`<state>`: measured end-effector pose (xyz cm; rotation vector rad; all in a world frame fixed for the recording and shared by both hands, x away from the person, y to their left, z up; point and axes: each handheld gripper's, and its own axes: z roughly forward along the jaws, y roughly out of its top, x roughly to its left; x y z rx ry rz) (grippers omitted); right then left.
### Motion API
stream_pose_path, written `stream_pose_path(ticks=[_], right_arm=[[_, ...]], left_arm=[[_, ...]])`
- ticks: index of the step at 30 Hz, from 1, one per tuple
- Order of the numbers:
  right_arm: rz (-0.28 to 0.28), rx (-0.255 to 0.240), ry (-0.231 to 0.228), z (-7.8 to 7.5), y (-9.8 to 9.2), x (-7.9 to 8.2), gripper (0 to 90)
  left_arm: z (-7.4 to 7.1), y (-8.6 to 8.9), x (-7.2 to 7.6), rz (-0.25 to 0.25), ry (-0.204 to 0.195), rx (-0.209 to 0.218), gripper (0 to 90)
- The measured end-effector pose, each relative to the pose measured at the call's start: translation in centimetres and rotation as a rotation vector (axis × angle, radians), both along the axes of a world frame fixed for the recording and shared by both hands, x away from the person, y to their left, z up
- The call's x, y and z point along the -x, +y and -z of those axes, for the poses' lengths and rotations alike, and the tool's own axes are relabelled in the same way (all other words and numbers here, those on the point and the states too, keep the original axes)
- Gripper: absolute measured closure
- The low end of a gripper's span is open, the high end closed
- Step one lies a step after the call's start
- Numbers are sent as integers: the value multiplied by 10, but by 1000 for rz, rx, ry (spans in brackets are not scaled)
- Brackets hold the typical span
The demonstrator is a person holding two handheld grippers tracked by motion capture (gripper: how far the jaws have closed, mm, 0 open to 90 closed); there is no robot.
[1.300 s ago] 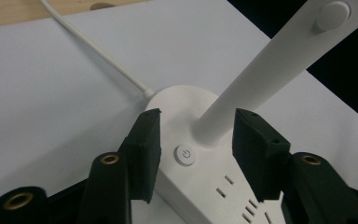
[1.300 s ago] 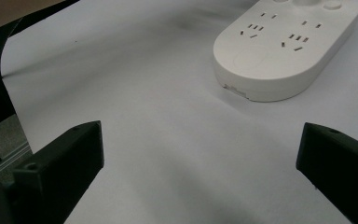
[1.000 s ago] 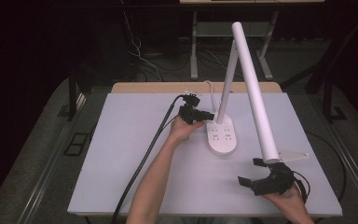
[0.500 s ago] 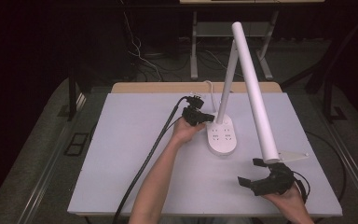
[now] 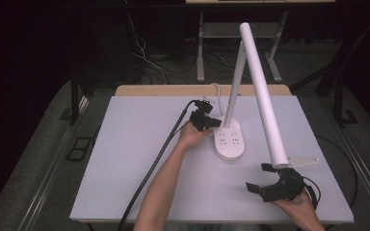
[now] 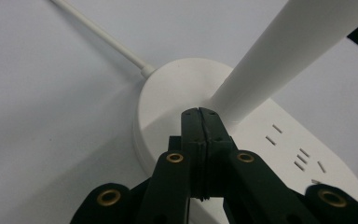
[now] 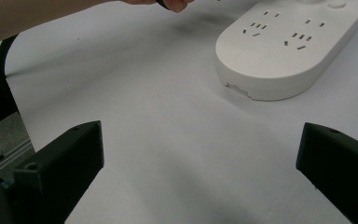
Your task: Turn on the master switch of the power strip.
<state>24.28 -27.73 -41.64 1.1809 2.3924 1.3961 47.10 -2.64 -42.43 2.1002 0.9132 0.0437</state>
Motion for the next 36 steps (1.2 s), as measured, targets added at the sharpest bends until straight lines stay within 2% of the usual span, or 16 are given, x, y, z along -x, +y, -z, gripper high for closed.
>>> stream_pose_path(ticks=[2,4,8,13,16,18,21,26,34,36], right_arm=[[1,0,-2,0,0,0,2],[2,0,-7,-1,0,1,2],[5,0,-9,-1,-2,0,2],[7,-2,-12,-2,-3,2,2],[5,-2,-13,-2,-3,2,2],[2,0,-15,-2,-2,2,2],[2,-2,-16,-3,-1,3,2],[4,-3,-19,-4,-2,4,2],[6,-3,-23,-4,-2,4,2],[7,-3,-18,-3,-2,5,2]], left_arm=[[-1,-1,0,3,-3,-21,895],[-2,-3,-1,-3,11,-14,896],[-3,-6,-2,33,12,-47,899],[-2,-5,-2,37,10,-50,900],[-2,-7,-2,19,24,-42,900],[-3,-6,-4,12,50,-43,900],[-2,-5,-4,9,61,-46,900],[-1,-2,-7,1,96,-19,900],[-1,-4,-5,0,76,-35,900],[1,-3,-4,-11,70,-16,900]])
